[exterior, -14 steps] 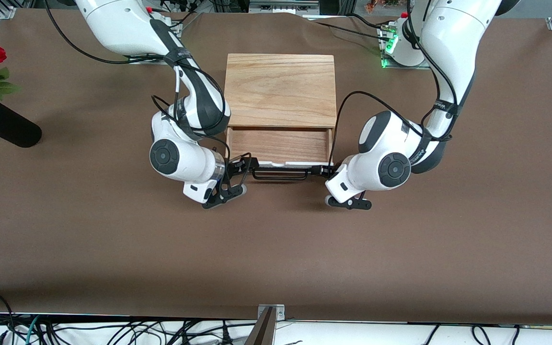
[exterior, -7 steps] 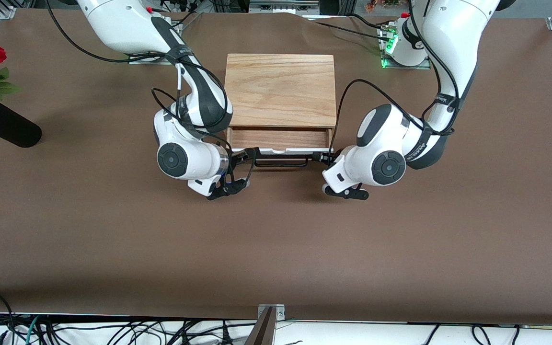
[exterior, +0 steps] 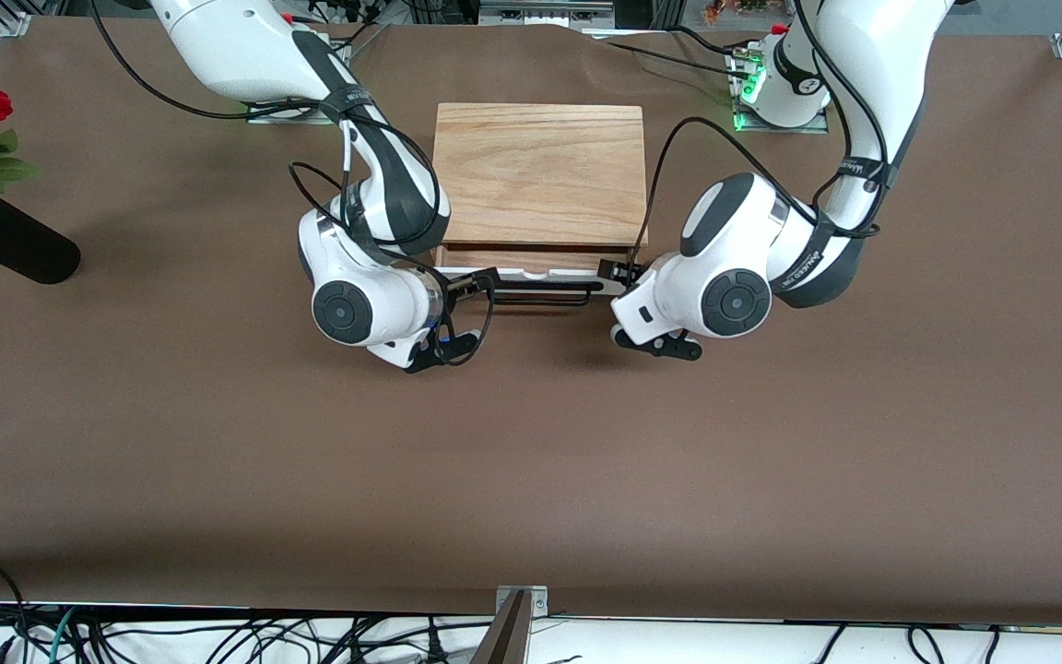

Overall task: Close drawer with both arms simultaneously
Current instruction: 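Push the drawer front into the cabinet with both grippers together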

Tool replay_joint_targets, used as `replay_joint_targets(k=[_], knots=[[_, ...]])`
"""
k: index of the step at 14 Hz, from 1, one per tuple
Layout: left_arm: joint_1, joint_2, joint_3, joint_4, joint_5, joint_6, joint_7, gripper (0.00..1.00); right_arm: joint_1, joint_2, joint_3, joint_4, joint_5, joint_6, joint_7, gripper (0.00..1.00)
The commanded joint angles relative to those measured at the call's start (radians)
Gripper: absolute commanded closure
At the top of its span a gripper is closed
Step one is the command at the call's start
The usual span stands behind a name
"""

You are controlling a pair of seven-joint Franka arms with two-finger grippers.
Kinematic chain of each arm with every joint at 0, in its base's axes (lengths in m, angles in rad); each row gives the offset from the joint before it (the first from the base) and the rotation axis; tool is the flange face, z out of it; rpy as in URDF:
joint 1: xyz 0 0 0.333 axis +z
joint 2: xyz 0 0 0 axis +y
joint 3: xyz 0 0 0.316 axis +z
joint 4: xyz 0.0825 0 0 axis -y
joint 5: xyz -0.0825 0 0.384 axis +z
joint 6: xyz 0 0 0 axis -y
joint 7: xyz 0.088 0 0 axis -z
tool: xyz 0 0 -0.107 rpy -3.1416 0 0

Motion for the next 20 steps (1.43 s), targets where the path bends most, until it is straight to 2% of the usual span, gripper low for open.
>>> replay_joint_targets(k=[1,6,9,11,13,18,20], knots=[[-0.02,-0.007,0.006,-0.021,-0.011,-0.012,0.002,0.0,0.015,-0.004,-0.003,-0.012,0.002,-0.026,0.009,0.0],[-0.02,-0.007,0.007,-0.022,-0.01,-0.012,0.002,0.0,0.03,-0.001,-0.003,-0.013,0.002,-0.028,0.012,0.0],[-0.009,-0.038,0.016,0.007,-0.006,-0.011,0.004,0.0,0.072,0.002,-0.003,-0.009,0.002,-0.028,0.167,0.0],[-0.011,-0.021,0.019,0.042,-0.008,0.015,0.005,0.0,0.072,0.004,-0.004,-0.007,0.002,-0.029,0.174,0.0],[-0.02,-0.011,0.016,0.024,0.022,0.066,0.005,0.0,0.07,0.002,-0.003,-0.007,0.005,-0.031,0.172,0.0],[-0.064,-0.004,0.009,-0.042,0.144,0.06,0.002,0.0,0.06,0.004,-0.004,-0.007,0.04,-0.092,0.175,0.0],[-0.064,-0.004,0.006,-0.057,0.135,0.051,0.001,0.0,0.061,0.001,-0.004,-0.007,0.04,-0.097,0.178,0.0]])
